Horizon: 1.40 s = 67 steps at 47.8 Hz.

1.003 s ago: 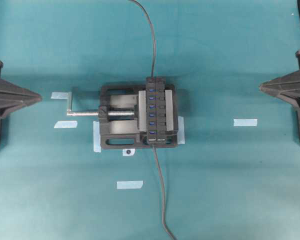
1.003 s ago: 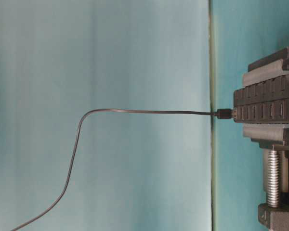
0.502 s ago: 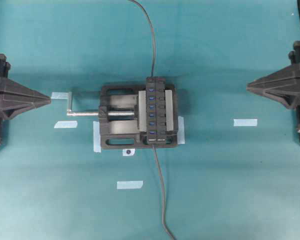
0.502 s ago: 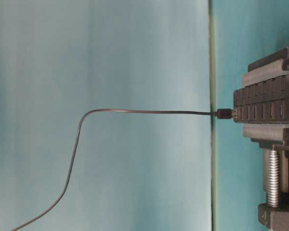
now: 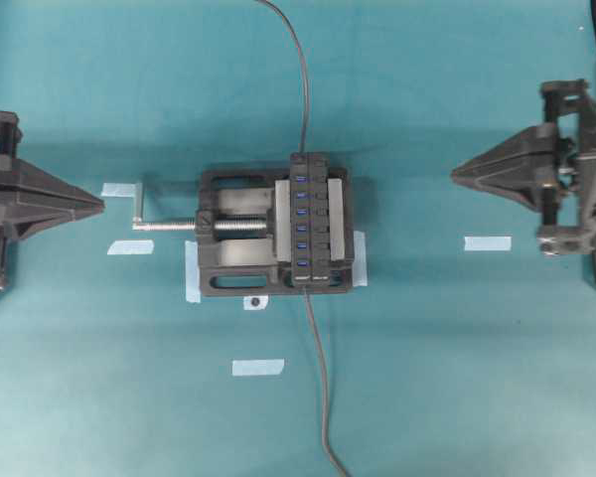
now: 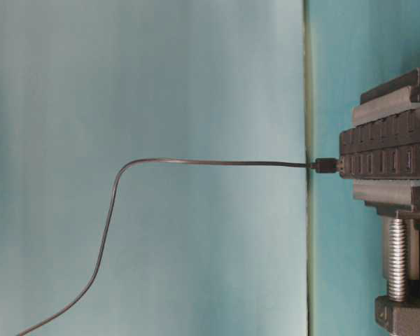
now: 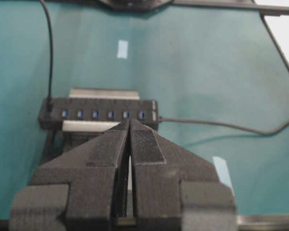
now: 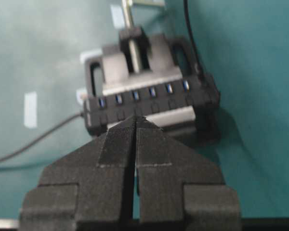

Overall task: Insert the USB into the center port of the fixed hub
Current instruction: 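Move the right gripper toward the cable plug at the hub's end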

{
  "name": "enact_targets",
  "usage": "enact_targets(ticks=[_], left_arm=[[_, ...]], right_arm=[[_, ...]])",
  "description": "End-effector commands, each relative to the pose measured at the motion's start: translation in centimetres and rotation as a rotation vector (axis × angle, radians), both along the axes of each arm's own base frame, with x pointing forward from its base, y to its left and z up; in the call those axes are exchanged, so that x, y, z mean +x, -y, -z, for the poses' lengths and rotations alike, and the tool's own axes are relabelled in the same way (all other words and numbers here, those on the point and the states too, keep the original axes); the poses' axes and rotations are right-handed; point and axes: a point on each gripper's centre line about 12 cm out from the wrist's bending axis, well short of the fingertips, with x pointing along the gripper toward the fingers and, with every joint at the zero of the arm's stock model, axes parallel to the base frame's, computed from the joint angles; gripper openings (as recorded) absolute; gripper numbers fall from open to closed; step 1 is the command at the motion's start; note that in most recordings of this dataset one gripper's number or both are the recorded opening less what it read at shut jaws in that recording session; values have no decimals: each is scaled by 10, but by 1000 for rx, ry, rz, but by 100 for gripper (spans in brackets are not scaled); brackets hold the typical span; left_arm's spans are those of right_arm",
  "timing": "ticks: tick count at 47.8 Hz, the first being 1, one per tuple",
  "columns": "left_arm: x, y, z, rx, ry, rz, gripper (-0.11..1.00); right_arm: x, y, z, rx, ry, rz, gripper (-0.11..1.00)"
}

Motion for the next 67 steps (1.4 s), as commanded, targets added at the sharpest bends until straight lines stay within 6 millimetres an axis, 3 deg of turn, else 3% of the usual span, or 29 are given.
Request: enact_targets(ticks=[1, 27, 44, 67], left_arm=[[4, 0, -7, 0, 11, -2, 0], [13, -1, -6, -3, -15, -4, 0], [13, -1, -6, -5, -18, -4, 0], [13, -1, -6, -5, -18, -4, 0]], right_arm=[[11, 4, -11, -8, -1, 12, 0], [50, 23, -8, -30, -141, 43, 0], [87, 30, 8, -63, -249, 19, 0], [116, 44, 30, -111, -337, -6, 0]])
